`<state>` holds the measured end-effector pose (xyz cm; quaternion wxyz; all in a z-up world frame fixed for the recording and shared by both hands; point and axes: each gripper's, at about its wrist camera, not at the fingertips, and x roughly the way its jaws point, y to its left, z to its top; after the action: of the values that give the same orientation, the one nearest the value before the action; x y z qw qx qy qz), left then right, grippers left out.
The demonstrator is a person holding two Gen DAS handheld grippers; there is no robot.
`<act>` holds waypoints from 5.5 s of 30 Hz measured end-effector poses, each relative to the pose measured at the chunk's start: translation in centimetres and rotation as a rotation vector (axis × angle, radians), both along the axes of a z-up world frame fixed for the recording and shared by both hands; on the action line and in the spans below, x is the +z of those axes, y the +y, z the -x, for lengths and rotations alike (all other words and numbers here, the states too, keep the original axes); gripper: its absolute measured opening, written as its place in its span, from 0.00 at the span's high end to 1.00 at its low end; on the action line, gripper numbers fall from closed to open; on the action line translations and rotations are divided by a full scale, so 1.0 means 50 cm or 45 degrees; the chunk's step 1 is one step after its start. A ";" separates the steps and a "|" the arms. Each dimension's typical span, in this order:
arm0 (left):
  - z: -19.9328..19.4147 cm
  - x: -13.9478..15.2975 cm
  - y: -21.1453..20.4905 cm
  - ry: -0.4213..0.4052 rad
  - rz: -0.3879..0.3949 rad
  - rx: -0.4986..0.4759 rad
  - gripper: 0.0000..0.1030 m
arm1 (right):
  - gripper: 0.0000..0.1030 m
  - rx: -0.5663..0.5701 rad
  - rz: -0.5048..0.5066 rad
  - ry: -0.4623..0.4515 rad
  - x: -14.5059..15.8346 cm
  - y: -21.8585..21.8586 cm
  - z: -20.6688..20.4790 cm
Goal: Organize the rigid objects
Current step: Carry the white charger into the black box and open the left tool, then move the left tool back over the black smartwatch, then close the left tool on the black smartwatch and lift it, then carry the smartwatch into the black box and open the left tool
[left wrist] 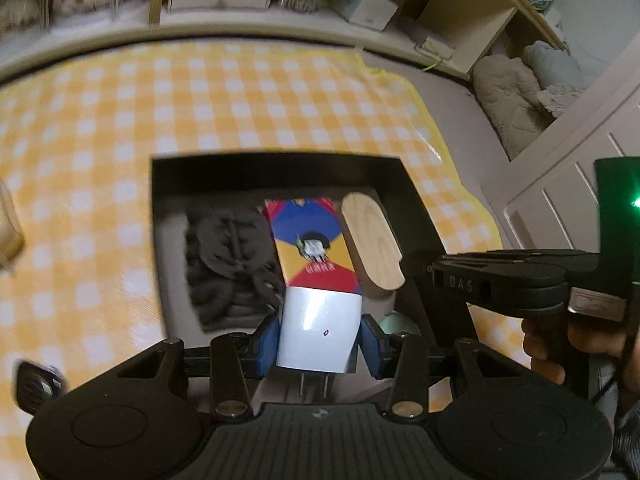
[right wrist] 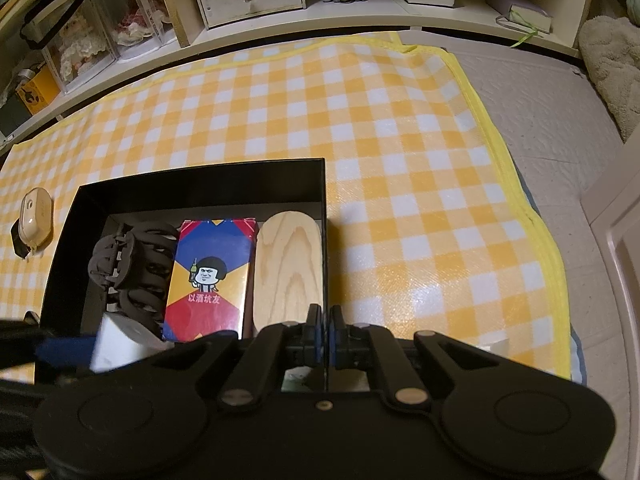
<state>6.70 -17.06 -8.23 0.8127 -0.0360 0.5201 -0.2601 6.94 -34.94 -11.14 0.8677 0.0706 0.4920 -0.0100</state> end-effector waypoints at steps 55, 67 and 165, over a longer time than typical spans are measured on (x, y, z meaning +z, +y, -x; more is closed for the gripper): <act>0.072 0.065 -0.001 -0.187 -0.101 -0.077 0.00 | 0.95 0.003 0.000 0.002 0.003 0.000 -0.001; 0.053 0.129 0.139 -0.371 -0.237 -0.025 0.00 | 0.94 0.005 0.000 0.002 0.002 -0.001 -0.001; 0.002 -0.002 -0.065 -0.186 -0.375 -1.114 0.44 | 0.93 0.023 -0.007 -0.015 0.002 -0.008 -0.007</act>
<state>6.59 -20.32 -8.33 0.6576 0.3209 0.4594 -0.5035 7.29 -35.33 -11.04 0.8704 0.0688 0.4874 -0.0005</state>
